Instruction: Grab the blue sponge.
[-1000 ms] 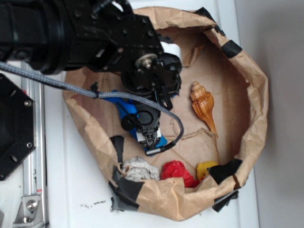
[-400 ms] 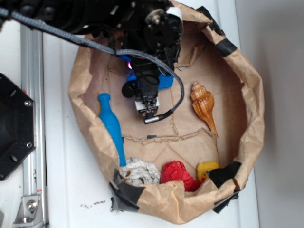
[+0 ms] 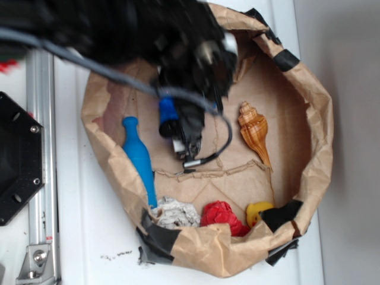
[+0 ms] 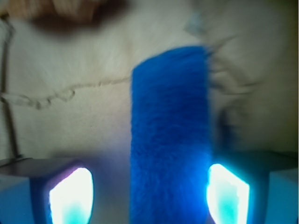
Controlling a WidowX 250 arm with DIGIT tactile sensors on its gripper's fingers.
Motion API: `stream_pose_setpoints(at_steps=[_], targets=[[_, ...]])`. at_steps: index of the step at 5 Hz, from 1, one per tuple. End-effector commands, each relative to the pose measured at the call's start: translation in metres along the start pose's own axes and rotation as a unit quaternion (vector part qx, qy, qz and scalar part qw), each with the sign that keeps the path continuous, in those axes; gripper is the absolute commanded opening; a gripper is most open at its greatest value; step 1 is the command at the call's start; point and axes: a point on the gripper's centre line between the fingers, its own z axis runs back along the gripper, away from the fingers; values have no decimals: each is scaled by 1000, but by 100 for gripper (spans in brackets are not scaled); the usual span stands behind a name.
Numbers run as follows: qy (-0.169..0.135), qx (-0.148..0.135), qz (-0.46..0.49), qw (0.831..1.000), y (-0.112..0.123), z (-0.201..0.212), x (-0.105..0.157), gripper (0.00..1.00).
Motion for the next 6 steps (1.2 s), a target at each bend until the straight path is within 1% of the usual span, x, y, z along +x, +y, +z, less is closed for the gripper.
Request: stream_pose_setpoints(at_steps=[1,2,3,4,5,6], targets=[[-12,24,9,1000,-5,1,-7,0],[-33,27,17,999,-2,16,-12,0],[-47,36,27,998,0,27,-16,0],[-65,39,9,997,-3,50,-17,0],[-133,88,-19,987,-19,99,-17,0],[-163,96,-31,982,-38,148,-15,0]])
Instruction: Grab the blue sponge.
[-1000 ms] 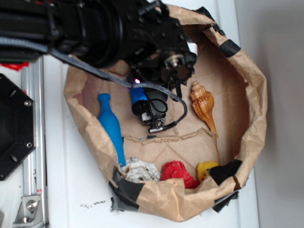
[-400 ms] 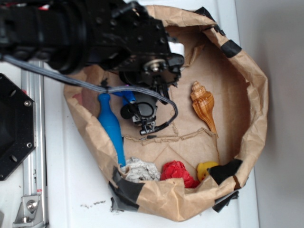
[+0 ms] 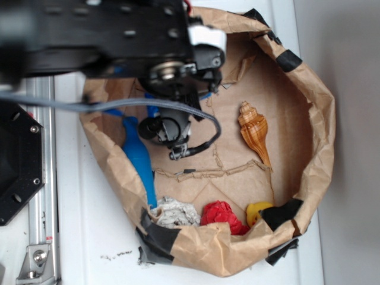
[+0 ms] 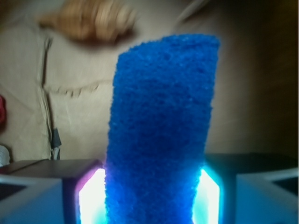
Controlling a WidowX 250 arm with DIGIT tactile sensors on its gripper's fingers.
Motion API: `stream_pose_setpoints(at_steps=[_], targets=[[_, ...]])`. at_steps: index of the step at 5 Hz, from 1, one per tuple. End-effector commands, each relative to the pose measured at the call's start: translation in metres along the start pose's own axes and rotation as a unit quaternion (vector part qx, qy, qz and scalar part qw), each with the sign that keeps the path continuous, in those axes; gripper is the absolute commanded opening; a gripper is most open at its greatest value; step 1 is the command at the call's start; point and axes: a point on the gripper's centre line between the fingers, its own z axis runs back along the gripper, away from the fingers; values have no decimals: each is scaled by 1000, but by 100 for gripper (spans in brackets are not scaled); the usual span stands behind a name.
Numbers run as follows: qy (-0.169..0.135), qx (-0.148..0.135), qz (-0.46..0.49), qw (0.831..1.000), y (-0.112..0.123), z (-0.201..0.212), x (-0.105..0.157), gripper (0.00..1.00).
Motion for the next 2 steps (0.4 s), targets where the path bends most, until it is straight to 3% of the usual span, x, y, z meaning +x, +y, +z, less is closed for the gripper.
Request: stream_pose_setpoints(at_steps=[1,2], targets=[[-63,25,-11,998,-16,58,17,0],[-44,11,-10,999,-18,47,16,0]])
